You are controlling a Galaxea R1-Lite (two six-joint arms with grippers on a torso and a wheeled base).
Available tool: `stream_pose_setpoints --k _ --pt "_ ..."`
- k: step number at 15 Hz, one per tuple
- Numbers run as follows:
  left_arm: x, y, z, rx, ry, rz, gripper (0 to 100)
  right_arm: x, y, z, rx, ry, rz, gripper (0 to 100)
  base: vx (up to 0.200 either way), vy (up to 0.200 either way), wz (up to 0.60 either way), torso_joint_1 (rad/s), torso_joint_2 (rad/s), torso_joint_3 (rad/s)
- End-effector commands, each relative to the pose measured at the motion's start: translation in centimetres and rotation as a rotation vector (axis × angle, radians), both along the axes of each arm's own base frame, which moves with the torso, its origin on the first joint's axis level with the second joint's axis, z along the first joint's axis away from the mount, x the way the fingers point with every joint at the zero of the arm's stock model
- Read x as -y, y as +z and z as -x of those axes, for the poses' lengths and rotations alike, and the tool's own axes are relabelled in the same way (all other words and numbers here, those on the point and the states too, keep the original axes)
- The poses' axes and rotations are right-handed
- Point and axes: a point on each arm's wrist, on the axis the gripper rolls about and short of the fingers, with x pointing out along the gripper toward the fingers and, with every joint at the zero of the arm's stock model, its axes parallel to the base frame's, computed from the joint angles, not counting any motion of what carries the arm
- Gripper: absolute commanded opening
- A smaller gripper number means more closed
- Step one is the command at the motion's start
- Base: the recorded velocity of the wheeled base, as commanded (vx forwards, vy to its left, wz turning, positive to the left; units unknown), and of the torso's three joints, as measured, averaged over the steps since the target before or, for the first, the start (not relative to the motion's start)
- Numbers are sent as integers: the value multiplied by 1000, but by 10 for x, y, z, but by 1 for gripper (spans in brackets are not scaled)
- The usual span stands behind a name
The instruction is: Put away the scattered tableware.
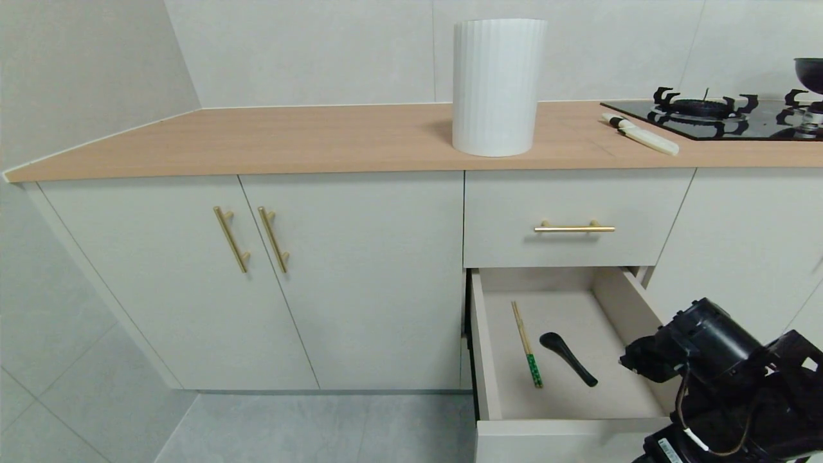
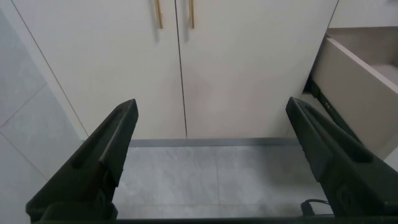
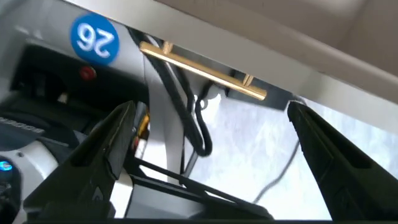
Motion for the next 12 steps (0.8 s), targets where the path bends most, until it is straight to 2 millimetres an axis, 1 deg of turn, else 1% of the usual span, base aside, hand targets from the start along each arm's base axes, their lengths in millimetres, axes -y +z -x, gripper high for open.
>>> stream_pose_setpoints --k 1,5,9,12 --pt "0 0 0 0 0 0 100 -7 -13 -9 -49 -13 23 100 0 0 0 0 0 0" --pt "0 0 0 0 0 0 100 -16 -20 -26 -50 -120 34 100 0 0 0 0 0 0" --pt "0 0 0 -1 0 0 100 -20 -22 -35 16 -158 23 100 0 0 0 0 0 0" --pt "0 0 0 -1 0 0 100 -21 -22 -37 31 -172 27 100 0 0 0 0 0 0"
